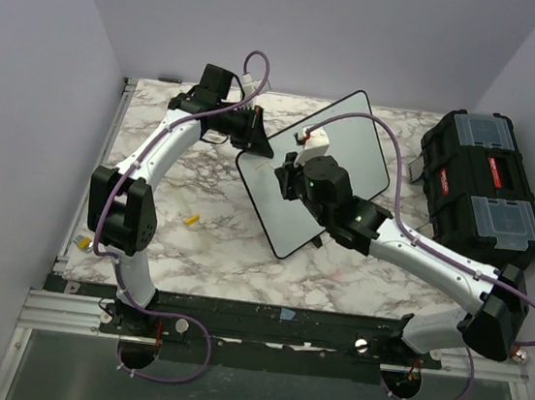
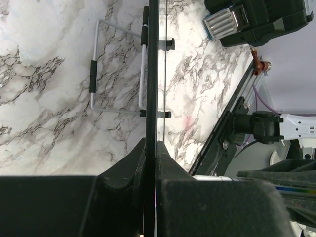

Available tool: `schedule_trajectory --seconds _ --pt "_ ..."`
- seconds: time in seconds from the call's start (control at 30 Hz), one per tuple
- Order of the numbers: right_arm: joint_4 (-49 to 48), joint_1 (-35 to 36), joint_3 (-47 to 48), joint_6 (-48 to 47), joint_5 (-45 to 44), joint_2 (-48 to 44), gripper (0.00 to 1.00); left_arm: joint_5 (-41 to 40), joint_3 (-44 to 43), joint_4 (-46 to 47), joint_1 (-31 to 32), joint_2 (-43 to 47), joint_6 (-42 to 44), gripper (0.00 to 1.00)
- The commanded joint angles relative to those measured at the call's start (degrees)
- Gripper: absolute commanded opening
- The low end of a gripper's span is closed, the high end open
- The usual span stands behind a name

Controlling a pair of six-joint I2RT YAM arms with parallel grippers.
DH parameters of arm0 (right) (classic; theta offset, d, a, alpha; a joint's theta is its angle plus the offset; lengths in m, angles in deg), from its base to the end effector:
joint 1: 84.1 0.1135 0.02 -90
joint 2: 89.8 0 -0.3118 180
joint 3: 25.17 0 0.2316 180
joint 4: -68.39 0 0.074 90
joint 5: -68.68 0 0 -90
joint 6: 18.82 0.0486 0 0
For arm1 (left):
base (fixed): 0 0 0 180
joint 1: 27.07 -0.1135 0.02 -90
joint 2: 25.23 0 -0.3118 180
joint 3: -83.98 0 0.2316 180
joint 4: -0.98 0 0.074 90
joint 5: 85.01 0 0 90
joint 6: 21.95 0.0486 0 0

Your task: Write a sentence on the whiteboard

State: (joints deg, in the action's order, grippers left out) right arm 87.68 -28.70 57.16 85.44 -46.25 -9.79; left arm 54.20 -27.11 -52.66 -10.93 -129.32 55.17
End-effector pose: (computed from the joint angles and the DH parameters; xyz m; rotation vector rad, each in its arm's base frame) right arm 0.1930 0.2437 0.3955 -0.3640 1.8259 0.4436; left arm 0.3725 -0.1461 0.3673 0.4896 2.3136 -1.2632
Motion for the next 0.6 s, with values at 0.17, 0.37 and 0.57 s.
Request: schedule_trajectory --seconds 0.17,0.37,0.57 --pt "-1.85 0.20 -0.01 4.15 3.63 2.35 0.01 -0.15 -0.16 2.69 -0.06 2.39 1.90 0.00" --pt "-1.17 0.15 1.15 6.05 1.78 4.31 0.01 0.53 2.10 4.06 -0.06 3.43 2.16 0.00" --pt "-1.11 0.15 1.68 5.86 1.13 4.81 0.01 0.60 3.02 4.66 0.03 3.95 2.25 0.00"
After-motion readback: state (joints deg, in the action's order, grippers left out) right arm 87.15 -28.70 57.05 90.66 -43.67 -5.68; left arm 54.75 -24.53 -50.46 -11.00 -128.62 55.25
